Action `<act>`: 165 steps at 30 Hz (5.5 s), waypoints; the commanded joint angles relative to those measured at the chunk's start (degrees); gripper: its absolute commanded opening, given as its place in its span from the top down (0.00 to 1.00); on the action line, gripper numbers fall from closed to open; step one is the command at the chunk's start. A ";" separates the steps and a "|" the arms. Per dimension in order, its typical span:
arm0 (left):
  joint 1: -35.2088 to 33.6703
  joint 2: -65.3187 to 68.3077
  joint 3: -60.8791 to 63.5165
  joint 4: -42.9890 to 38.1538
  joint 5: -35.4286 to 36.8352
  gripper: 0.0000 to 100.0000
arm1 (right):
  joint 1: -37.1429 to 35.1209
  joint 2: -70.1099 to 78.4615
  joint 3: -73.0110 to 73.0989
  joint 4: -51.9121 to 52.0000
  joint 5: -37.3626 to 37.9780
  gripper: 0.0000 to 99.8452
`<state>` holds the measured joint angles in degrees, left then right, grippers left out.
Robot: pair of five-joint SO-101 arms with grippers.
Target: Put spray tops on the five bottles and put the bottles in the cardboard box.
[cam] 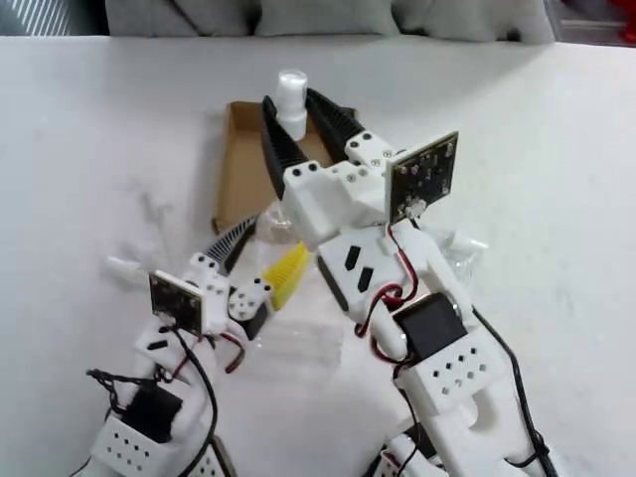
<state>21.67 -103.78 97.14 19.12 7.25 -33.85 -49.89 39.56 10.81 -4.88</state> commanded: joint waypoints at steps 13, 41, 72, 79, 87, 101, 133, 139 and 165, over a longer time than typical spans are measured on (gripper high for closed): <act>0.40 -0.84 -0.18 0.26 -0.53 0.88 | -1.98 -12.70 16.09 -1.10 -6.59 0.98; 0.40 -0.84 -0.18 0.26 -0.53 0.88 | -6.11 -11.91 23.21 -1.10 0.53 0.98; 0.48 -0.84 -0.18 0.26 -0.53 0.88 | -3.65 -19.30 25.14 2.24 0.35 0.98; 0.75 -0.84 -0.18 0.26 -0.53 0.87 | -3.65 -19.30 25.14 2.07 0.26 0.98; 0.75 -0.84 -0.18 0.26 -0.53 0.87 | -3.74 -14.20 25.05 -3.65 0.26 0.98; 0.66 -0.84 -0.18 0.26 -0.53 0.87 | -3.74 -12.88 24.79 -1.10 0.70 0.97; -3.30 -0.84 -0.18 -2.20 -0.53 0.88 | 7.34 -37.23 20.13 24.48 0.26 0.88; -7.43 -0.84 -0.18 -11.78 -0.44 0.88 | 15.87 -37.67 28.13 25.01 0.26 0.95; -10.24 40.04 -32.53 -25.32 -0.53 0.87 | 25.10 -37.85 45.27 24.92 0.70 0.95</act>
<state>13.58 -78.02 73.85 -0.48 7.25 -9.41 -87.25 84.66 35.69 -4.79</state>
